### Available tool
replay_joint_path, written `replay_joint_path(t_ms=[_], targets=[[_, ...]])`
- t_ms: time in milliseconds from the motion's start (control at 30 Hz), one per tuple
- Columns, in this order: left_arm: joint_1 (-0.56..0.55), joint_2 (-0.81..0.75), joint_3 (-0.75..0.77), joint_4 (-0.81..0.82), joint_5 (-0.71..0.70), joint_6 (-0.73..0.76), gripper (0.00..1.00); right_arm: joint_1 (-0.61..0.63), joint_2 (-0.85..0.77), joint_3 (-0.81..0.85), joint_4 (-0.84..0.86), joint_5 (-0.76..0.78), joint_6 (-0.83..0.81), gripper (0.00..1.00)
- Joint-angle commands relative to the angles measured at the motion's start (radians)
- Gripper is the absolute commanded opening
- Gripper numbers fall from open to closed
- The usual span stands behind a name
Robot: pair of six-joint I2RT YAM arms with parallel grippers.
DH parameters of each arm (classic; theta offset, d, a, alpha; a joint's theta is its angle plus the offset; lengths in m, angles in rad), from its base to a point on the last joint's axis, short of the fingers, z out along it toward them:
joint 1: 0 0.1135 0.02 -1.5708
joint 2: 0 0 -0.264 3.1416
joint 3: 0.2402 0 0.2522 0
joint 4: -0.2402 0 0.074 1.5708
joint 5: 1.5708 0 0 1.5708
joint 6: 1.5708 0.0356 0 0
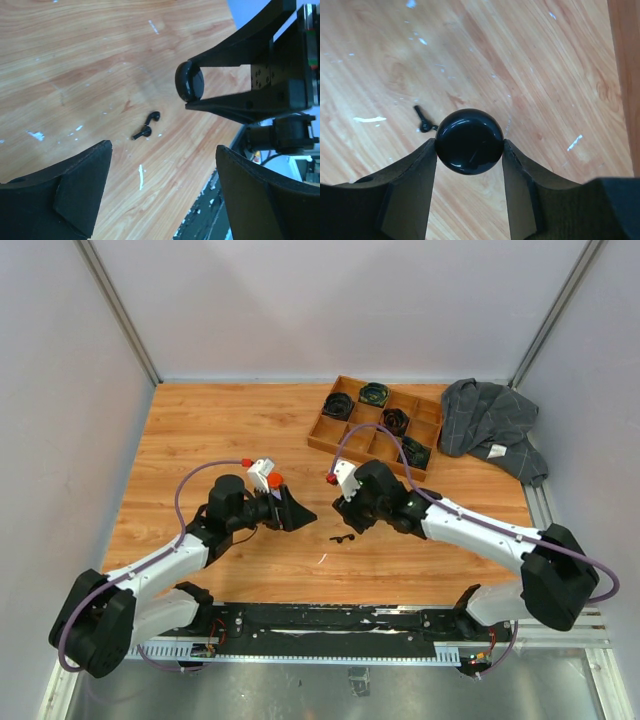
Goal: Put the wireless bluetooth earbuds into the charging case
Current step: Pick up the charging case at the center of the board, then open the charging case.
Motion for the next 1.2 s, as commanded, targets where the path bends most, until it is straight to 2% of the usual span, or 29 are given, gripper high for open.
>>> replay_joint_path(t_ms=[0, 233, 533, 967, 1167], targets=[[-0.007, 0.003, 0.049, 0.038, 0.12, -0.023, 0.88, 0.083, -0.054, 0.039, -0.01, 0.002, -0.157, 0.27], [-0.007, 0.019, 0.078, 0.038, 0.225, -0.037, 0.8, 0.18, -0.071, 0.073, -0.006, 0.019, -0.317, 0.32], [-0.013, 0.042, 0.077, 0.057, 0.295, -0.046, 0.69, 0.289, -0.11, 0.035, 0.081, 0.014, -0.582, 0.32], [-0.053, 0.068, 0.052, 0.136, 0.287, -0.069, 0.5, 0.329, -0.118, 0.031, 0.129, 0.032, -0.653, 0.31], [-0.074, 0.086, 0.052, 0.152, 0.284, -0.071, 0.29, 0.331, -0.123, 0.018, 0.155, 0.061, -0.662, 0.32]])
